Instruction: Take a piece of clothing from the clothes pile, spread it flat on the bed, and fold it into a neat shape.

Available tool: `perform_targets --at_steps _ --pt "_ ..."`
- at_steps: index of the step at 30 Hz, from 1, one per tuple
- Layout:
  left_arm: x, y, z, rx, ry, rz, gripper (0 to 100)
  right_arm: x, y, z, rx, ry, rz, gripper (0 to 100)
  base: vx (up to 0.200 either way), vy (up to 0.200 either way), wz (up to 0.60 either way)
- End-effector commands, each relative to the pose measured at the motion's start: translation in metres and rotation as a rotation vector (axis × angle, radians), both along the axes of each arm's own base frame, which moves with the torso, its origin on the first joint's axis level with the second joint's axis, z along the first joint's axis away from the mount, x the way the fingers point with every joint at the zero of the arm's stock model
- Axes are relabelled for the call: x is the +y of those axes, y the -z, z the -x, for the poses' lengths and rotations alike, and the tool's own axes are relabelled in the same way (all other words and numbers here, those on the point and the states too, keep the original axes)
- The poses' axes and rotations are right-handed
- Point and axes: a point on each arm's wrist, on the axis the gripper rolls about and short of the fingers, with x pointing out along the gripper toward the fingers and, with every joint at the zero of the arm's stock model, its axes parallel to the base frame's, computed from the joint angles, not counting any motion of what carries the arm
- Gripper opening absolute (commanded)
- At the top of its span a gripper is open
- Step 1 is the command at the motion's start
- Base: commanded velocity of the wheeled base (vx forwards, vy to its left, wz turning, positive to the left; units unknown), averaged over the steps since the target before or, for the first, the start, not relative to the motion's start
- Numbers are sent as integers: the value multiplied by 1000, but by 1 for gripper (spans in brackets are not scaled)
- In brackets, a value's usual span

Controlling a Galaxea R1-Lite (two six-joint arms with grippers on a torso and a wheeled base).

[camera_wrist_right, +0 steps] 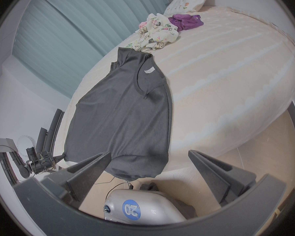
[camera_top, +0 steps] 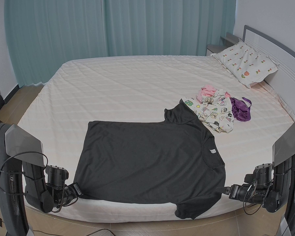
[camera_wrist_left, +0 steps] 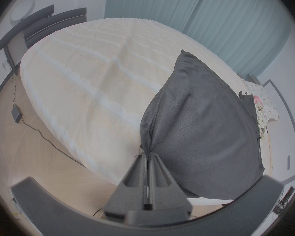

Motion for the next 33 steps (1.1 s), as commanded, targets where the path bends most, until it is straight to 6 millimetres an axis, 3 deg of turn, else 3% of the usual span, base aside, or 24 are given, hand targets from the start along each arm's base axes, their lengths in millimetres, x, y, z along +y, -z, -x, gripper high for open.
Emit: perform_targets --at_steps 1,9,13,26,27,33 --pt "2 -1 -2 -8 -27 24 0 1 -1 5 17 4 -15 100 0 0 0" --pt "-1 -17 -4 -62 -70 154 0 16 9 -17 -42 -31 -7 100 0 0 0" --pt "-1 -23 -6 -83 -97 248 0 19 17 -38 -94 2 19 100 0 0 0" --pt "0 -23 -7 -84 -103 243 0 19 38 -69 -79 33 46 100 0 0 0" --pt "0 -23 -6 -83 -104 243 0 19 38 -70 -76 34 50 0 0 0 0" --pt "0 -23 -5 -81 -104 243 0 10 25 -93 -162 81 41 0 0 0 0"
